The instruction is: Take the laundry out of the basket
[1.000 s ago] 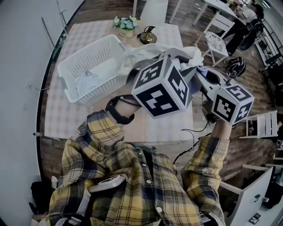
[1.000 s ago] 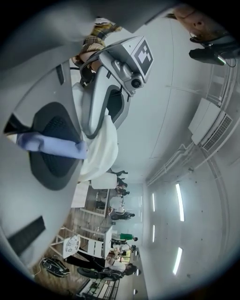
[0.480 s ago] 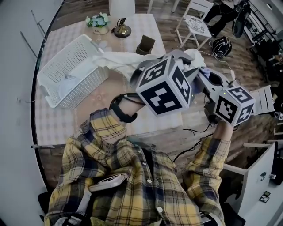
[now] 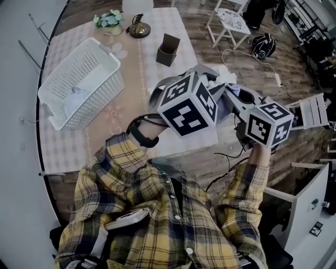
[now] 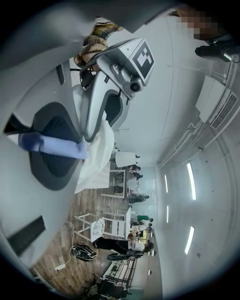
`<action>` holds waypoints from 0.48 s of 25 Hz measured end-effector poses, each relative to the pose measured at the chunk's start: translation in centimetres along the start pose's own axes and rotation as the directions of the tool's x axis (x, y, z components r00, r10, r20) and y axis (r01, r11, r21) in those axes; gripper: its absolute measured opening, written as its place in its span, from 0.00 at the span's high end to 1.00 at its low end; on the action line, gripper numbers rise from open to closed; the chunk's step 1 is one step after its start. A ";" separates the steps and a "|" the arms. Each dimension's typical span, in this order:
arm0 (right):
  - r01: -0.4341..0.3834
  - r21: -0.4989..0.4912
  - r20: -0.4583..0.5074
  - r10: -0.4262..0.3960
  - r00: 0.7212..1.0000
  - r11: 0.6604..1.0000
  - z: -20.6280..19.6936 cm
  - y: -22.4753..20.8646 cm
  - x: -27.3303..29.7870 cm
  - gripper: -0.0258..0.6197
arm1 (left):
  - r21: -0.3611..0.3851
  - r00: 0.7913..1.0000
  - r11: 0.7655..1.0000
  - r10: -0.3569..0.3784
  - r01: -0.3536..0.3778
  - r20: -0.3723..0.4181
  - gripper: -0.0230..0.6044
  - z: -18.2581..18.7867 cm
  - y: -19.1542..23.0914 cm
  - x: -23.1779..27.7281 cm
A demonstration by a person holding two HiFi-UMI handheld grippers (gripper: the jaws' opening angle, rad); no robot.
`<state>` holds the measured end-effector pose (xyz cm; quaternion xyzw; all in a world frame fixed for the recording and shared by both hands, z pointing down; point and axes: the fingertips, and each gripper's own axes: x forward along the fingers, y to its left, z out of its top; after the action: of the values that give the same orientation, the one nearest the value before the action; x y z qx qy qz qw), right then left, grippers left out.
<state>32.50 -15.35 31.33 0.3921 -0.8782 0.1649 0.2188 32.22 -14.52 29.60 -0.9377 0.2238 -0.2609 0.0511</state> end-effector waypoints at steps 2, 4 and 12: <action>-0.022 0.015 -0.021 0.022 1.000 1.000 -1.1 0.2 0.8 0.89 | -0.025 1.000 1.000 0.000 -0.001 -0.025 0.86 -1.4 -0.1 0.4; -0.043 0.032 -0.044 0.045 0.998 0.999 -2.4 0.5 2.0 0.89 | -0.052 0.999 0.999 -0.002 -0.001 -0.052 0.86 -3.1 -0.2 0.7; -0.093 0.128 -0.145 0.112 0.983 0.987 -9.3 1.5 8.9 0.89 | -0.210 0.986 0.978 -0.037 0.002 -0.164 0.85 -13.3 0.2 2.4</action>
<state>28.43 -15.62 43.61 0.3450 -0.8664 0.2584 0.2522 27.14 -15.45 42.09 -0.9148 0.2442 -0.3142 -0.0694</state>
